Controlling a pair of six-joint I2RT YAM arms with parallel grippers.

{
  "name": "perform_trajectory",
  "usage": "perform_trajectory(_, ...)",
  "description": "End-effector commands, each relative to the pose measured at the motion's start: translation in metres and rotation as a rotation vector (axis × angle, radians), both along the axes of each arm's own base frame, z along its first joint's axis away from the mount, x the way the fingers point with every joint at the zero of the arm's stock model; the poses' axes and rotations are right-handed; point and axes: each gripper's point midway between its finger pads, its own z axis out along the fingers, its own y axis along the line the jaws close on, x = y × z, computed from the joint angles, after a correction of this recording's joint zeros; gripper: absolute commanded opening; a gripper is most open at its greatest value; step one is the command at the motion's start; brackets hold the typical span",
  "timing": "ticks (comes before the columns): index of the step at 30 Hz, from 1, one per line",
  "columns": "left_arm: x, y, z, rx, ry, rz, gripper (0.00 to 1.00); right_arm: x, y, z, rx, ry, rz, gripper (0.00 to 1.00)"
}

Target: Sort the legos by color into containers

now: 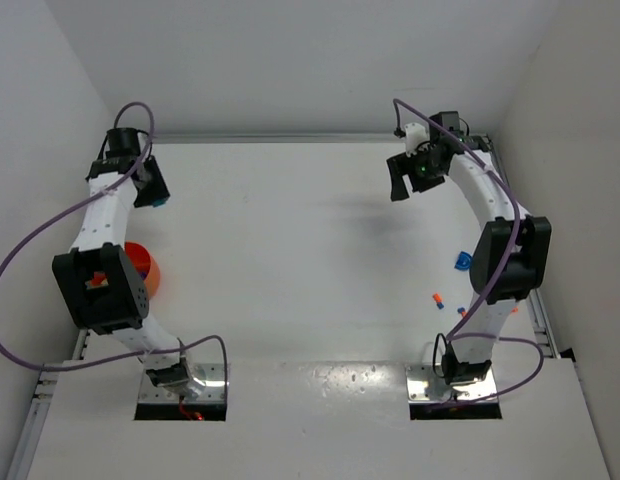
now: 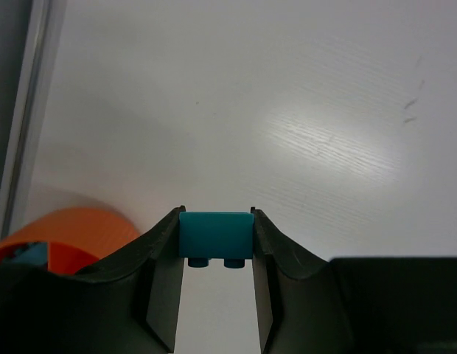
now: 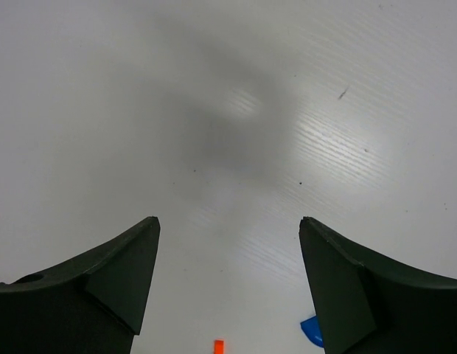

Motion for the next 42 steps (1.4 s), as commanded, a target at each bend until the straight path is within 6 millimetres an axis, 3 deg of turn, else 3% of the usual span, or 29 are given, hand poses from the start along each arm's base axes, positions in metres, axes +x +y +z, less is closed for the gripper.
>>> perform_trajectory(1, -0.036, 0.023, 0.02, -0.045, -0.051, 0.228, 0.0, 0.012, 0.008, 0.007, -0.013, -0.037, 0.039, 0.77)
perform_trajectory(10, -0.097, 0.065, 0.02, -0.022, -0.052, 0.46, 0.0, 0.008, 0.017, 0.0, 0.036, -0.007, 0.067, 0.77)
perform_trajectory(17, -0.134, 0.102, 0.0, -0.026, 0.0, 0.634, 0.0, 0.016, 0.025, 0.0, 0.051, 0.001, 0.085, 0.77)
perform_trajectory(25, -0.138, 0.106, -0.009, -0.022, 0.03, 0.651, 0.01, 0.018, 0.038, -0.005, 0.073, 0.016, 0.106, 0.77)
perform_trajectory(31, -0.147, 0.121, -0.016, -0.017, 0.053, 0.714, 0.03, 0.017, 0.043, -0.007, 0.072, 0.027, 0.115, 0.77)
perform_trajectory(35, -0.144, 0.131, -0.019, -0.028, 0.063, 0.733, 0.03, 0.016, 0.047, -0.007, 0.072, 0.027, 0.124, 0.77)
perform_trajectory(42, -0.137, 0.132, -0.029, -0.051, 0.081, 0.721, 0.06, 0.016, 0.047, -0.007, 0.072, 0.027, 0.124, 0.77)
